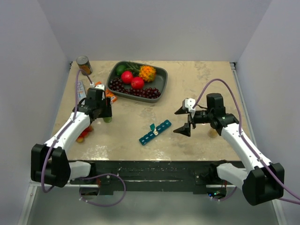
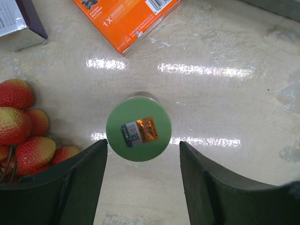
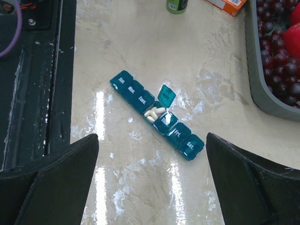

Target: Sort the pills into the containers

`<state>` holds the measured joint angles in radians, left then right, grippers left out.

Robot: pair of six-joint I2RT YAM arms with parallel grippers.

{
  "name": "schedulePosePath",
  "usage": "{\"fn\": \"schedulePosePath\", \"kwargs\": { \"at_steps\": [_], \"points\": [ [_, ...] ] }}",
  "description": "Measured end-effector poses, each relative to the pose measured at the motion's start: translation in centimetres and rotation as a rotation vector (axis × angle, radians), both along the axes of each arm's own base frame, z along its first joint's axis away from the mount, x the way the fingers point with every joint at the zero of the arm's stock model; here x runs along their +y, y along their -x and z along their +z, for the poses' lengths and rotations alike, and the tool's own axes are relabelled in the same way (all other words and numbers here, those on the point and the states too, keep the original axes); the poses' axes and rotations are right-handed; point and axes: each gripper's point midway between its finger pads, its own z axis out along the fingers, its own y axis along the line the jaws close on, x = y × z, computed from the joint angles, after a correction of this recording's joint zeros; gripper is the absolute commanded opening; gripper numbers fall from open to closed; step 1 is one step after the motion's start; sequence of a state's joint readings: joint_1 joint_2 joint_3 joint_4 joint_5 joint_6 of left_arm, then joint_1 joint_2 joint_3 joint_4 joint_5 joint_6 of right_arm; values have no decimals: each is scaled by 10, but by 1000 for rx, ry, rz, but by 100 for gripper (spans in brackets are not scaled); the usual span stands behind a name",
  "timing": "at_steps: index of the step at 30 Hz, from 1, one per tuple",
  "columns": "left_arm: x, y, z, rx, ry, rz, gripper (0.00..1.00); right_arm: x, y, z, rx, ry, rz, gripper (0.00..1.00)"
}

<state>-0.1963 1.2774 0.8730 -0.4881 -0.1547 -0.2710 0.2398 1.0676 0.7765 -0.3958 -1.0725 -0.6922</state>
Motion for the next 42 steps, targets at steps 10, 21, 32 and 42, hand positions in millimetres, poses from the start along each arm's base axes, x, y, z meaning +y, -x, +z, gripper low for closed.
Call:
{"fn": "schedulePosePath", "kwargs": {
  "at_steps": [10, 21, 32, 42],
  "points": [
    [-30, 16, 45, -106, 160, -131, 61, -8, 0, -56, -131, 199, 167, 94],
    [-148, 43, 73, -103, 510, -508, 25, 29, -9, -97, -288, 422, 506, 83],
    [-199, 16, -10, 80, 625, -505, 14, 39, -52, -139, -261, 559, 487, 69],
    [-235, 20, -40, 145, 697, -564, 9, 40, -55, -159, -254, 621, 495, 56]
  ]
}}
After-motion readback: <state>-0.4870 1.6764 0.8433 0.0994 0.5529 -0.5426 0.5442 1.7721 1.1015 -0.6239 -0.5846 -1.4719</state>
